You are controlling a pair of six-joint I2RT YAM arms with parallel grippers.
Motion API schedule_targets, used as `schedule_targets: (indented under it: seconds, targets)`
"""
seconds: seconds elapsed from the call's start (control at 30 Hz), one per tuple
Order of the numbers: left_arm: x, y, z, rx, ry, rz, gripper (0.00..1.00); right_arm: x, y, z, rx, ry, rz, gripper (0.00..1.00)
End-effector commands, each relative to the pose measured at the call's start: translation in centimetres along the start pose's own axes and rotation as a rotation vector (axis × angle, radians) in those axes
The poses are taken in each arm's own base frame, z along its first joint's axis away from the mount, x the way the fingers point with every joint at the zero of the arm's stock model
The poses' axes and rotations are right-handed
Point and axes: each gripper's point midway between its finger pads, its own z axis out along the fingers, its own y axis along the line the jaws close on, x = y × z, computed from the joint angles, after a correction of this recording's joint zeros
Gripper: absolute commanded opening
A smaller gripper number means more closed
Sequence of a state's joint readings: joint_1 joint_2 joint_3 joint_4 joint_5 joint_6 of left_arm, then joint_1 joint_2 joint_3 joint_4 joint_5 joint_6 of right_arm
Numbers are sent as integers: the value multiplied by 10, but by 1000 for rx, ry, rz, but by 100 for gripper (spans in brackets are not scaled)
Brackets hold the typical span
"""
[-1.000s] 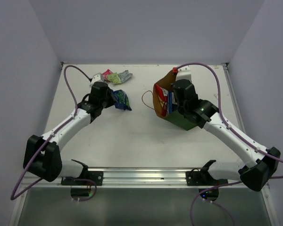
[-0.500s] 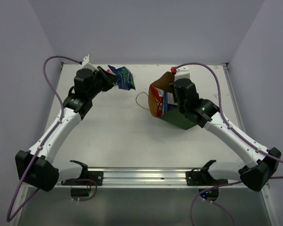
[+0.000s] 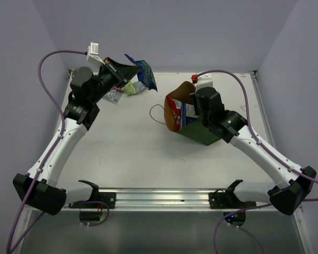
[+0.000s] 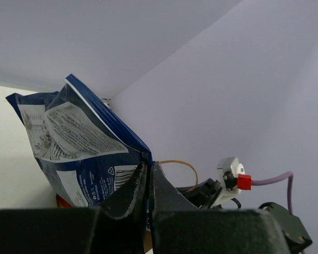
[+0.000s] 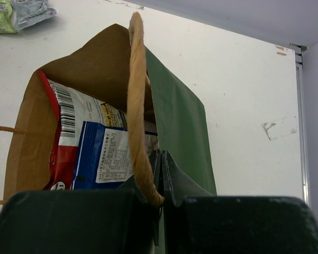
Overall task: Place the snacks into the paper bag
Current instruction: Place the snack in the paper bag.
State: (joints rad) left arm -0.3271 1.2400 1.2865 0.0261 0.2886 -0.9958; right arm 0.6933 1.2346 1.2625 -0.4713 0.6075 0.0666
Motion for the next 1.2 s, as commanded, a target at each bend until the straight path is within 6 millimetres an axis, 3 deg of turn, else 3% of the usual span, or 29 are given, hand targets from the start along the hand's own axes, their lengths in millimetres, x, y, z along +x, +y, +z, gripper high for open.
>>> schedule_targets:
  seconds: [0.0, 0.27, 0.4, 0.6, 0.97, 1.17]
  targets:
    - [-12, -51, -4, 187, 19, -24, 0, -38, -5, -12, -16, -98, 68, 0]
    - [10, -80, -2, 333, 107, -131, 0, -37, 2, -7, -28, -86, 82, 0]
    - [38, -98, 6, 390, 179, -170, 0, -40, 4, -7, -35, -90, 95, 0]
    - [70, -107, 17, 422, 255, -217, 0, -44, 2, -10, -33, -98, 106, 0]
    - [120, -83, 31, 360, 372, -289, 0, -48, 1, -13, -37, -104, 121, 0]
    - [136, -67, 34, 307, 398, -318, 0, -48, 2, -12, -39, -102, 126, 0]
